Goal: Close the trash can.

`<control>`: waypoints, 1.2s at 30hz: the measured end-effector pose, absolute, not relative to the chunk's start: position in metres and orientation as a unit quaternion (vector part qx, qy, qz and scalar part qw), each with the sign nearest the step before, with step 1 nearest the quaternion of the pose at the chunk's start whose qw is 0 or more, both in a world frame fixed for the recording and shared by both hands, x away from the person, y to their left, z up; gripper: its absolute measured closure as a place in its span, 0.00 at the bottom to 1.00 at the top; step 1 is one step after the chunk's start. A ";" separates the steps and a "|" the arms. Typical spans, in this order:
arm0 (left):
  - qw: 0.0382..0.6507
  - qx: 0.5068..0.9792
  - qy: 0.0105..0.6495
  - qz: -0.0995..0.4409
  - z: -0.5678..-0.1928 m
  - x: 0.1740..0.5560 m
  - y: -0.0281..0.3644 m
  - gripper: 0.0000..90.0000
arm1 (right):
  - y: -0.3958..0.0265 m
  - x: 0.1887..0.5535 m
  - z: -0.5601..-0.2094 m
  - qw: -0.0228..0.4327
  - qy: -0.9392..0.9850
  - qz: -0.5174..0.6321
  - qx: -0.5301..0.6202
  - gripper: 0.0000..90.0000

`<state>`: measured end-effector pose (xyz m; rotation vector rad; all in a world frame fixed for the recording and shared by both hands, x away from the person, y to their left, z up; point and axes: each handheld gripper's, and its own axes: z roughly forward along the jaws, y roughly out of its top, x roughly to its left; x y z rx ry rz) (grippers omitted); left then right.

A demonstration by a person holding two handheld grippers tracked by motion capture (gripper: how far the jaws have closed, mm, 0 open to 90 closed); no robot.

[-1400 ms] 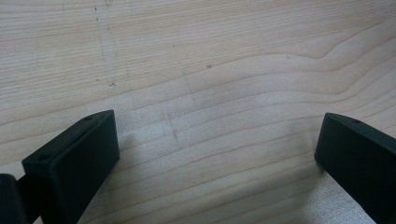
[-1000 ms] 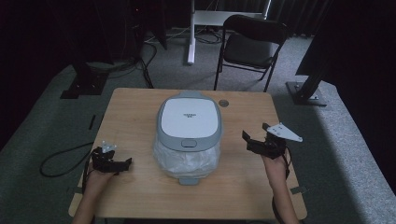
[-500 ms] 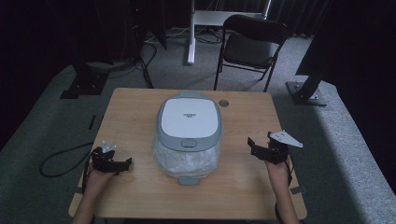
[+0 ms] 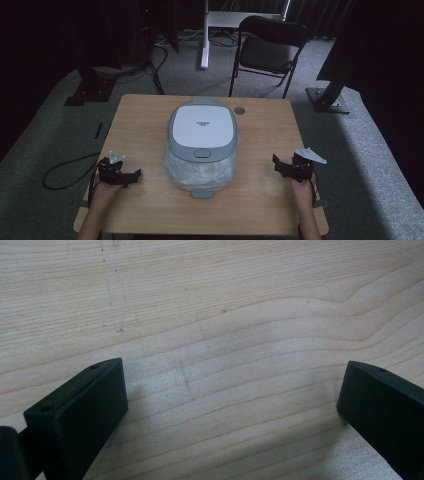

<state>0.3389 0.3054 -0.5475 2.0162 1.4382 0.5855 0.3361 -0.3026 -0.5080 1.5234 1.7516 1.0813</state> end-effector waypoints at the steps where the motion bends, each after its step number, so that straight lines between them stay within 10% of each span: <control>1: 0.294 0.757 0.540 0.220 -0.547 0.339 0.305 0.01 | -0.305 0.336 -0.511 0.284 0.655 0.402 0.574 0.12; 36: 0.294 0.757 0.541 0.221 -0.548 0.338 0.305 0.01 | -0.334 0.332 -0.553 0.281 0.633 0.275 0.667 0.12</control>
